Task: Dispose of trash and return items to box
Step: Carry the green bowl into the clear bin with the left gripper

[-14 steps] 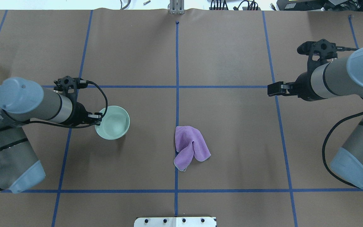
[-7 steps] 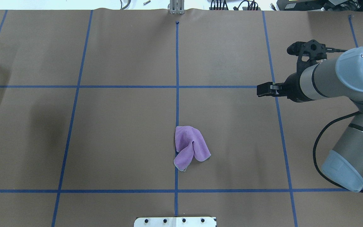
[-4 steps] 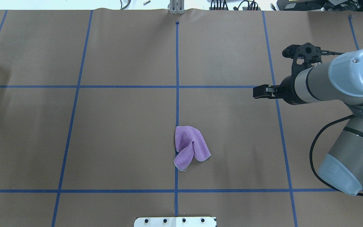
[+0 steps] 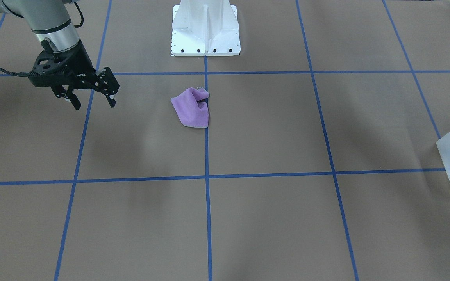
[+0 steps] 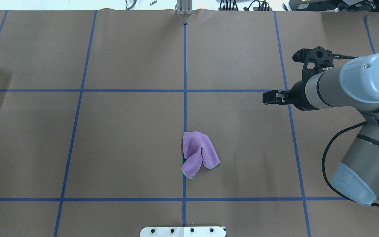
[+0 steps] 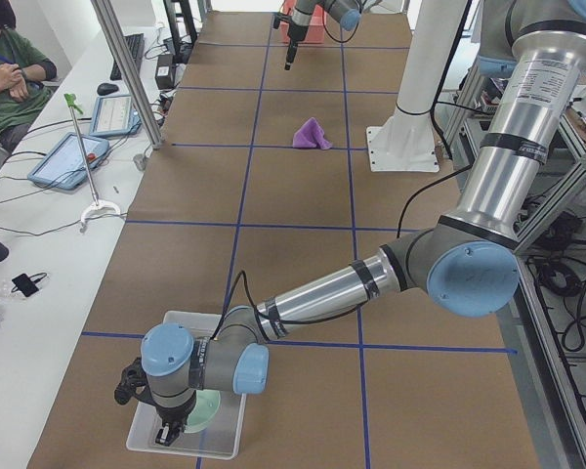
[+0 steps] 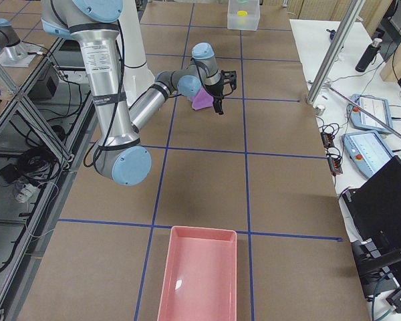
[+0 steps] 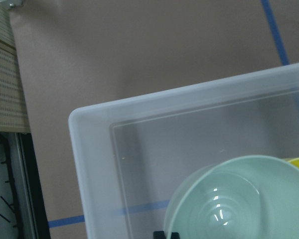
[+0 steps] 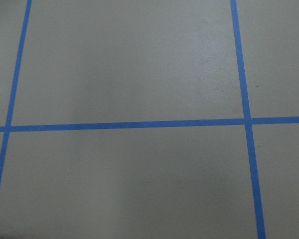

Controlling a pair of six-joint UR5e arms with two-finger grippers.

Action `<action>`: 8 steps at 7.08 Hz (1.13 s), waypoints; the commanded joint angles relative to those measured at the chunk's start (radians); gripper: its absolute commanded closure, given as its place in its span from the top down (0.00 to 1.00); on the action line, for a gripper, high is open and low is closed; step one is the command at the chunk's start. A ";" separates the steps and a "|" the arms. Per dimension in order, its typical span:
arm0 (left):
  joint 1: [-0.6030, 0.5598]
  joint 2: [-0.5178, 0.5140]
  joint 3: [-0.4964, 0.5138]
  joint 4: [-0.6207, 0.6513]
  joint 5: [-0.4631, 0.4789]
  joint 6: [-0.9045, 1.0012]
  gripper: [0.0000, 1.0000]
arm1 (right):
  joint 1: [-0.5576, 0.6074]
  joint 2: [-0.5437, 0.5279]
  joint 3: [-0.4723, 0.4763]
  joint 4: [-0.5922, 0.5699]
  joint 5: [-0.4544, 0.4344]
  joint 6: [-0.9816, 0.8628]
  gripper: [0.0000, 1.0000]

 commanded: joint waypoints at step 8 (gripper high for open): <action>-0.024 0.019 -0.444 0.380 -0.145 -0.096 0.99 | -0.085 0.101 0.006 -0.025 -0.048 0.156 1.00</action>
